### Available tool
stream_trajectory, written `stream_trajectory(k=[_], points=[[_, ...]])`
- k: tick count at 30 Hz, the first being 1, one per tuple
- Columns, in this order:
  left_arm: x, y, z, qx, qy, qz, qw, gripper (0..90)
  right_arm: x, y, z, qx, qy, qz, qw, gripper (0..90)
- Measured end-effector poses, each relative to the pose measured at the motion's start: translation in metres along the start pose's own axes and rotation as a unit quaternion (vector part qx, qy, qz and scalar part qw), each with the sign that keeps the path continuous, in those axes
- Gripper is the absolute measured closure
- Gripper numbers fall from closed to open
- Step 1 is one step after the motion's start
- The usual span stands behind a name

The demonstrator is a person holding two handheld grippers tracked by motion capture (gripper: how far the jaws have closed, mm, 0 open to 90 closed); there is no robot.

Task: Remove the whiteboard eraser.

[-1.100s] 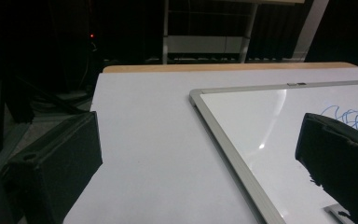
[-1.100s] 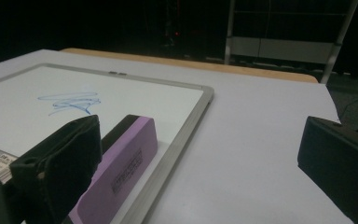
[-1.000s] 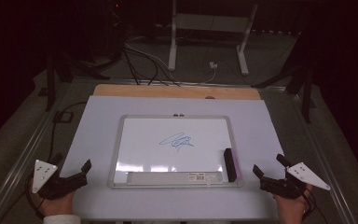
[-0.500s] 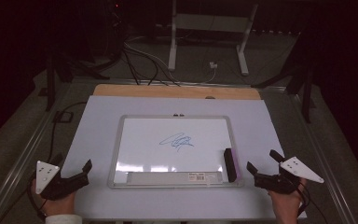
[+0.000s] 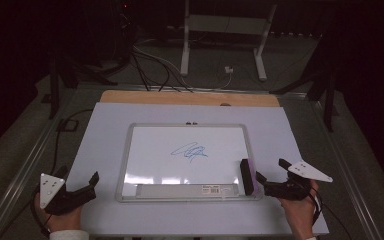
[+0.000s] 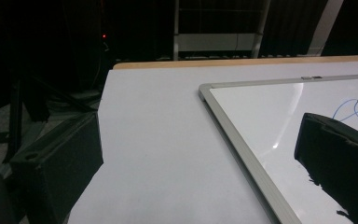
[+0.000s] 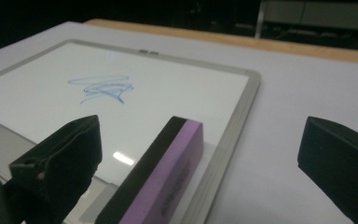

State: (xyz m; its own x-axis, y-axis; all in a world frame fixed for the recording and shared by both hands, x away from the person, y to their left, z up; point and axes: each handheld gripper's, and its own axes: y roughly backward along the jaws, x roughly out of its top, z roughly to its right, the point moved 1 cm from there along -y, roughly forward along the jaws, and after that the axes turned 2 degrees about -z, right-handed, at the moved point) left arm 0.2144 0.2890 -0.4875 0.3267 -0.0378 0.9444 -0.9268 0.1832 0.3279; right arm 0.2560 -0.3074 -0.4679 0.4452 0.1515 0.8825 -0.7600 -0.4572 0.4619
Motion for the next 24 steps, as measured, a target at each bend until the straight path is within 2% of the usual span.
stream_trajectory(k=[1,2,3,4,11,15,17,18,19,20,21,24], points=[[0.0,0.0,0.0,0.0,0.0,-0.001,1.0,1.7,0.0,0.0,0.0,0.0,0.0,0.0,1.0,0.0],[-0.001,-0.001,0.0,-0.001,0.002,-0.001,1.0,1.7,0.001,-0.005,0.0,0.008,-0.013,-0.015,0.9998,0.0],[-0.001,-0.001,0.0,-0.001,0.001,-0.001,1.0,1.7,0.001,-0.005,0.0,0.008,-0.013,-0.015,0.9998,0.0],[-0.001,-0.001,0.001,-0.001,0.0,-0.003,1.0,1.7,0.002,-0.009,0.0,0.013,-0.022,-0.027,0.9993,0.0],[-0.001,-0.001,0.0,-0.001,0.001,-0.003,1.0,1.7,0.002,-0.02,0.0,0.024,-0.031,-0.063,0.9972,0.0],[-0.002,-0.002,0.0,-0.001,0.001,-0.004,1.0,1.7,0.001,-0.029,0.002,0.026,-0.036,-0.103,0.9937,2.4],[-0.002,-0.002,0.001,-0.001,0.001,-0.005,1.0,1.7,0.001,-0.03,0.002,0.028,-0.04,-0.11,0.9928,4.5],[-0.002,-0.002,0.001,-0.001,0.001,-0.005,1.0,1.7,0.001,-0.031,0.003,0.03,-0.043,-0.116,0.9919,7.1],[-0.002,-0.002,0.001,-0.001,0.001,-0.006,1.0,1.7,0.0,-0.032,0.002,0.027,-0.046,-0.126,0.9906,15.4],[-0.002,-0.002,0.001,-0.001,0.001,-0.006,1.0,1.7,0.0,-0.032,0.002,0.027,-0.046,-0.126,0.9906,15.4],[-0.002,-0.002,0.001,-0.001,0.001,-0.005,1.0,1.7,0.0,-0.032,0.002,0.027,-0.046,-0.13,0.9901,19.1],[-0.002,-0.002,0.001,-0.001,0.001,-0.005,1.0,1.7,-0.002,-0.032,0.0,0.017,-0.053,-0.142,0.9883,41.5]])
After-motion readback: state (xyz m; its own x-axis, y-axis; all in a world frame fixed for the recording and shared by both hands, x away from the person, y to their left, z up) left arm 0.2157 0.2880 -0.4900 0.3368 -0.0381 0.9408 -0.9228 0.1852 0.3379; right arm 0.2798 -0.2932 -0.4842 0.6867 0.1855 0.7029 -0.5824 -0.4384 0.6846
